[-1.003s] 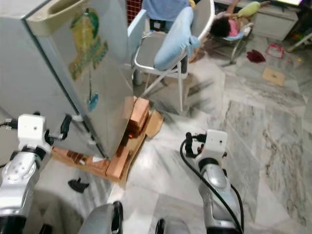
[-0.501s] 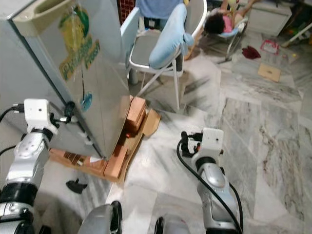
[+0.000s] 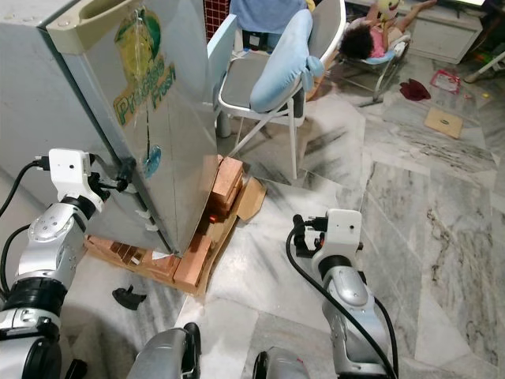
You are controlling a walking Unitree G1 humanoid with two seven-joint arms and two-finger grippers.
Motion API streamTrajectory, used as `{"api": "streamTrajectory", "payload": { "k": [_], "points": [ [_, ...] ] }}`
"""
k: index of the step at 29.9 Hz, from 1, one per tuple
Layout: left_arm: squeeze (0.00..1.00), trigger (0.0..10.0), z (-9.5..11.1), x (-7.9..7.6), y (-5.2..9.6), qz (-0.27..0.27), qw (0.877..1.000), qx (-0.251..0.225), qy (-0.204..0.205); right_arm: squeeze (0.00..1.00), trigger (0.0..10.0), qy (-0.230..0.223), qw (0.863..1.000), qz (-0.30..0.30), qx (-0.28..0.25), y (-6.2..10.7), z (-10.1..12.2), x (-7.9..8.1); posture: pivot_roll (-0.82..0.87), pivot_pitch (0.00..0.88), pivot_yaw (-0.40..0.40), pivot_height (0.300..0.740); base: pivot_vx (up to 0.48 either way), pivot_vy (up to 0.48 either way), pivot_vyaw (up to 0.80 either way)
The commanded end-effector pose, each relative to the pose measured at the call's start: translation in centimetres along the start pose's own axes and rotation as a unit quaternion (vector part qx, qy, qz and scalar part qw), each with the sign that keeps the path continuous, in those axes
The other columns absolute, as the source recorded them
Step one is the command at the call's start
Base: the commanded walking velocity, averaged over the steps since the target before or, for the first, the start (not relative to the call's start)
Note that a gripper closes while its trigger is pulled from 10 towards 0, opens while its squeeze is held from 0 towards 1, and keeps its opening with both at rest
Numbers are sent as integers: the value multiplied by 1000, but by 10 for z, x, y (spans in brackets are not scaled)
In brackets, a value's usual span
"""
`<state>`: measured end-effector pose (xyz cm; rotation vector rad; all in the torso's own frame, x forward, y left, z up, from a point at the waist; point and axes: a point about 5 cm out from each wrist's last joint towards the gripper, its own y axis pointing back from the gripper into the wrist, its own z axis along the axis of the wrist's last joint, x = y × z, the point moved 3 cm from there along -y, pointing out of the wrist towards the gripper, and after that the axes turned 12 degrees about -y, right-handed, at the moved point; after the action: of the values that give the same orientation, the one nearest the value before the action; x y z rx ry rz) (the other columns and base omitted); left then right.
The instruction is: Restocking fridge
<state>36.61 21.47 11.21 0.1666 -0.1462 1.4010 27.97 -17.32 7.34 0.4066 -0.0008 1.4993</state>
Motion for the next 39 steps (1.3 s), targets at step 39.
{"api": "streamTrajectory", "payload": {
  "k": [39],
  "points": [
    [0,10000,27,-68,-18,-168,984,-48,-41,0,10000,-27,967,217,131,47,-33,43,-76,125,-20,740,0,0,0]
  ]
}}
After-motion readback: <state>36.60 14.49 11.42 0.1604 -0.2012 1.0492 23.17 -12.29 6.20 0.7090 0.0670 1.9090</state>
